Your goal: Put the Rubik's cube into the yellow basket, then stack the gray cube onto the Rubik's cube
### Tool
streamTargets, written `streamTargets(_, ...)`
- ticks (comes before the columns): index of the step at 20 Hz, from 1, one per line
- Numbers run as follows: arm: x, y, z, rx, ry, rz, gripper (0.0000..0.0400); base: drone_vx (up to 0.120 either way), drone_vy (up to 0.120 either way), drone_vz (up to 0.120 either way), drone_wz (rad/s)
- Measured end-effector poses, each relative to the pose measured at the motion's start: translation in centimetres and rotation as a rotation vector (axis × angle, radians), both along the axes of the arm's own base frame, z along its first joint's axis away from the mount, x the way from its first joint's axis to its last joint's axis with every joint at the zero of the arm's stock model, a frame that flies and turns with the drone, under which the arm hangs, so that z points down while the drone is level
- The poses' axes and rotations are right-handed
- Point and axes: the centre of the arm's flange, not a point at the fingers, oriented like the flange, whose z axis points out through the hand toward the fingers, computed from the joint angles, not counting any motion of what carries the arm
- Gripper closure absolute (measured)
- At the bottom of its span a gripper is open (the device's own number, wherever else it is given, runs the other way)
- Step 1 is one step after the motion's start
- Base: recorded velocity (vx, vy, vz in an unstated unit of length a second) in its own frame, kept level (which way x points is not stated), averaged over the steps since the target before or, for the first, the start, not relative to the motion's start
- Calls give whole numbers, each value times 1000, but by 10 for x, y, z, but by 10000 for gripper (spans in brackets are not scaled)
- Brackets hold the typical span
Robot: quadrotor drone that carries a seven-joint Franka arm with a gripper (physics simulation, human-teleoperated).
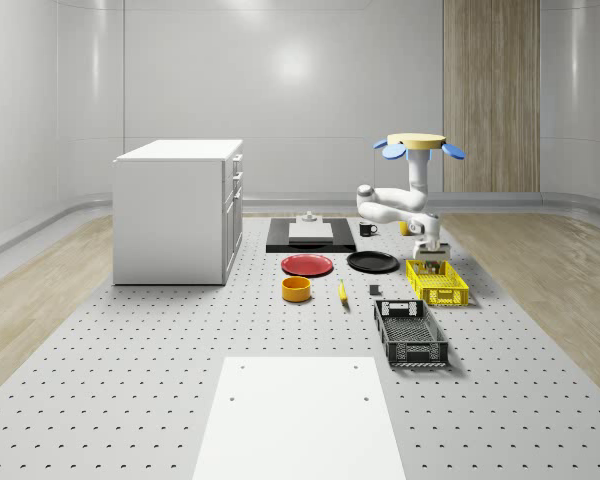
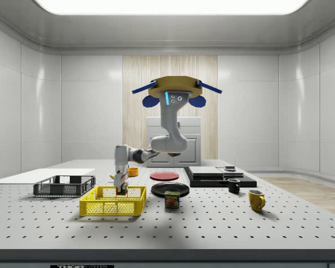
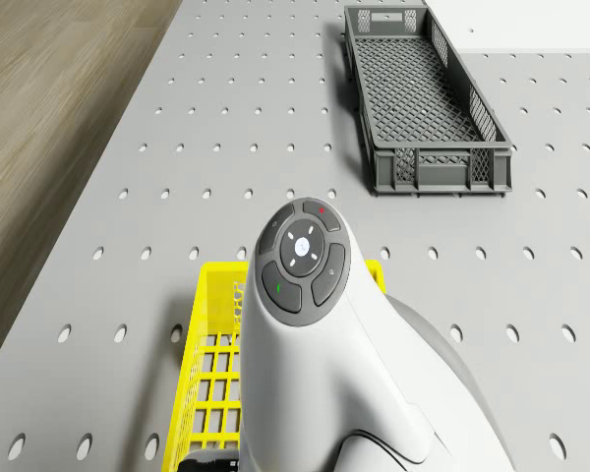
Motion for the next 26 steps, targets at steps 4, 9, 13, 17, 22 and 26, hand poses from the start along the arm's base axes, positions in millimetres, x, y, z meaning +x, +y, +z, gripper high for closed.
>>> streamTargets(4, 0, 0, 16, 0, 0, 0, 75, 0, 0, 0, 0)
streamTargets(9, 0, 0, 34, 0, 0, 0, 75, 0, 0, 0, 0)
streamTargets(13, 0, 0, 40, 0, 0, 0, 42, 0, 0, 0, 0)
streamTargets(17, 0, 0, 37, 0, 0, 0, 15, 0, 0, 90, 0)
streamTargets(22, 0, 0, 35, 0, 0, 0, 4, 16, -24, 120, 0)
streamTargets(26, 0, 0, 34, 0, 0, 0, 2, 120, -120, 120, 0)
